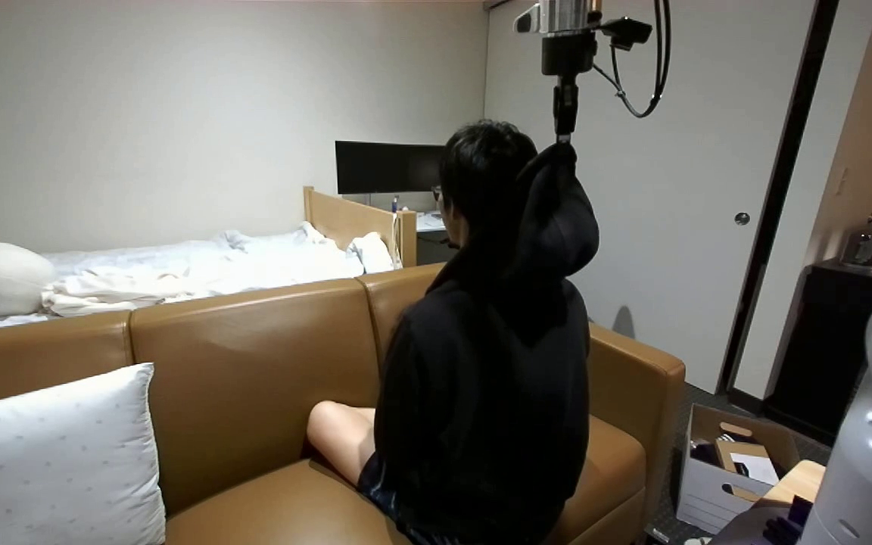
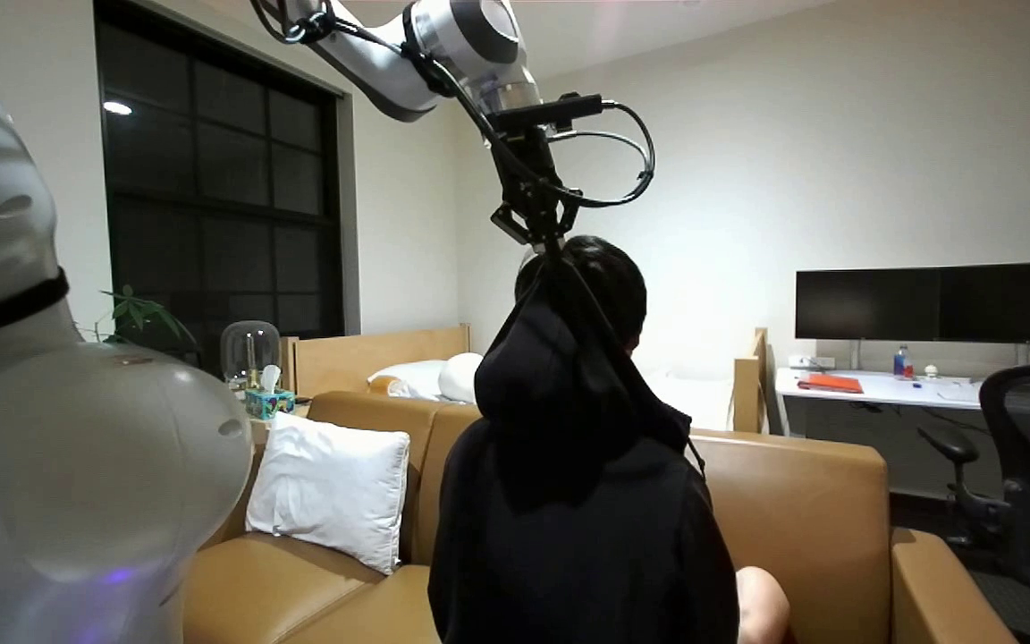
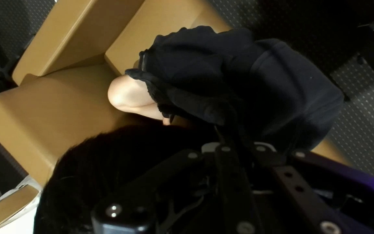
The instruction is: Put the hood of the hoodie on the head of the person.
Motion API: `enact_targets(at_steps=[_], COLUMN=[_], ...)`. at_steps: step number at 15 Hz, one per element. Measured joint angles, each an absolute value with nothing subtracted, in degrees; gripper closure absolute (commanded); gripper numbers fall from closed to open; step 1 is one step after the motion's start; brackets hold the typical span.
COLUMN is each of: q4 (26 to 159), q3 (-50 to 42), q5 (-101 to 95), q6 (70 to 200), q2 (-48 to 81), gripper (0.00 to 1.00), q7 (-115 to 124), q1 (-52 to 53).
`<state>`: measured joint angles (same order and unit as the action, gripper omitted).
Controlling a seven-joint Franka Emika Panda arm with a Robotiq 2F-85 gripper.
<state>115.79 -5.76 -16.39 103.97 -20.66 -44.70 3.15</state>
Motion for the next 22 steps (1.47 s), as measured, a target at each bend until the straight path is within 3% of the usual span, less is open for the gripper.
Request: enact_targets(at_steps=[14, 22], q4=[100.83, 85.58], q3=[-5.98, -4.89], q5=[-16.75, -16.17], q6=[103.61, 98.31], q2=[-14.24, -3.86], gripper=[0.98, 0.98], q7=[-44.32, -44.32], q1=[1.62, 1.56])
